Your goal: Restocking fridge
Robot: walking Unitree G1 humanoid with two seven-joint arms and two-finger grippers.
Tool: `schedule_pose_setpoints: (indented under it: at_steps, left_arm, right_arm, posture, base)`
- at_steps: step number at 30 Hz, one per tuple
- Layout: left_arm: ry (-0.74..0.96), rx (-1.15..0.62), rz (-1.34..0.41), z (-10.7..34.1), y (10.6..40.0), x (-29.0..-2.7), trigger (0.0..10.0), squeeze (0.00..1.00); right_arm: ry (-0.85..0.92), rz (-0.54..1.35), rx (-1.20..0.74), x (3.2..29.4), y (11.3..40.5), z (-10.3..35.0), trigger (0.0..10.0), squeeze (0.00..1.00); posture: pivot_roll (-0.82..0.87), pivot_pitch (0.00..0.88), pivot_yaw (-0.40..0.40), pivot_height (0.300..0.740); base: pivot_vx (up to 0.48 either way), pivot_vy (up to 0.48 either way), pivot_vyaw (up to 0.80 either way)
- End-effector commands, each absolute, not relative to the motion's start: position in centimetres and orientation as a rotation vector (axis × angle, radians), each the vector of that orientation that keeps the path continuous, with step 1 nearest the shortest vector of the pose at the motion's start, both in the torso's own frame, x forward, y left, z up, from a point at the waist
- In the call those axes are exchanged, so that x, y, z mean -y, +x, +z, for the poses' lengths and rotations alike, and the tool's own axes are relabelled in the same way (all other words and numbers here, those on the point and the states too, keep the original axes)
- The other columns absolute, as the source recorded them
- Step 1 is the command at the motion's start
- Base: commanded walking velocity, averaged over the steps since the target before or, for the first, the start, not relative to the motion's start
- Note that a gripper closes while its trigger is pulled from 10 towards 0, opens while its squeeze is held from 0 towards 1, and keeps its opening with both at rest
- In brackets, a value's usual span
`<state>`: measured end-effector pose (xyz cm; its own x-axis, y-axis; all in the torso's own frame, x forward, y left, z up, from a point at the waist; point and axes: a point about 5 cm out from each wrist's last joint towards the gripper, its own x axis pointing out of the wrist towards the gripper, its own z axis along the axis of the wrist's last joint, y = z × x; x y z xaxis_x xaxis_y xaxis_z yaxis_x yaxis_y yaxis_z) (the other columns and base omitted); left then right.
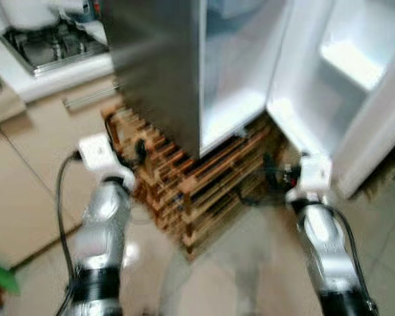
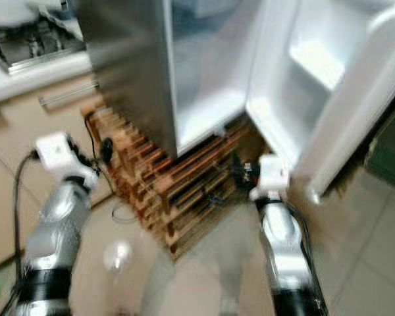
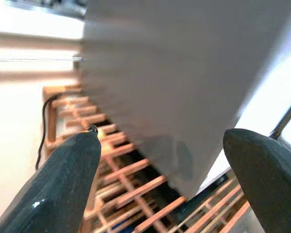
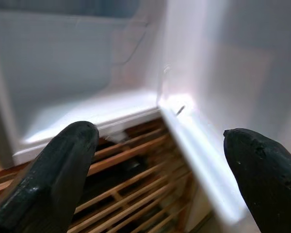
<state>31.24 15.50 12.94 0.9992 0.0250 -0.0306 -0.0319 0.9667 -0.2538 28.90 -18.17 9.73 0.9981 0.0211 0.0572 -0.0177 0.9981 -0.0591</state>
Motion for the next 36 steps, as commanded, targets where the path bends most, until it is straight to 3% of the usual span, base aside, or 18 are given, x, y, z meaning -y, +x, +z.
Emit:
schedule_pose_setpoints:
  at_steps: [1,10,16,17,19,22,25,31,36]
  left_arm:
    - [-0.226,-0.001,0.028,13.6,31.4,-15.9,10.0,0.0]
    - [-0.256,-0.006,0.039,13.3,31.5,-16.1,10.0,0.0]
    - [-0.264,-0.005,0.02,13.3,31.7,-15.7,10.0,0.0]
    - [-0.264,-0.008,0.014,13.3,31.7,-15.6,10.0,0.0]
    - [-0.265,-0.01,0.011,13.3,31.7,-15.5,10.0,0.0]
    - [-0.263,-0.009,-0.003,13.3,31.7,-15.3,10.0,0.0]
    - [-0.263,-0.009,-0.007,13.3,31.7,-15.4,10.0,0.0]
    - [-0.26,-0.008,-0.012,13.4,31.7,-15.4,10.0,0.0]
    - [-0.257,-0.006,-0.018,13.4,31.8,-15.4,10.0,0.0]
  right_arm:
    - [-0.044,0.011,0.063,17.8,29.3,10.0,10.0,0.0]
    - [-0.058,-0.025,0.089,19.4,30.4,11.1,10.0,0.0]
    - [-0.121,-0.086,0.102,22.1,31.5,12.0,10.0,0.0]
    - [-0.165,-0.121,0.095,23.7,31.9,12.2,10.0,0.0]
    - [-0.184,-0.136,0.091,24.3,32.0,12.4,10.0,0.0]
    - [-0.383,-0.352,0.07,29.1,31.9,13.5,10.0,0.0]
    - [-0.396,-0.464,0.083,31.8,31.4,14.7,10.0,0.0]
    - [-0.362,-0.326,0.166,29.2,31.9,15.3,10.0,0.0]
    - [-0.204,-0.096,0.19,23.1,32.1,13.8,10.0,0.0]
  posture:
    - [-0.12,0.0,0.026,0.74]
    - [-0.12,0.0,0.032,0.74]
    - [-0.13,0.0,0.035,0.74]
    - [-0.13,0.0,0.035,0.74]
    - [-0.13,0.0,0.035,0.74]
    - [-0.13,0.0,0.039,0.74]
    - [-0.13,0.0,0.043,0.74]
    - [-0.13,0.0,0.047,0.74]
    - [-0.13,0.0,0.052,0.74]
  base:
    - [0.0,0.0,0.0]
    - [0.0,0.0,0.0]
    - [0.0,0.0,0.0]
    - [0.0,0.0,0.0]
    - [0.0,0.0,0.0]
    - [0.0,0.0,0.0]
    - [0.0,0.0,0.0]
    - [0.0,0.0,0.0]
    - [0.0,0.0,0.0]
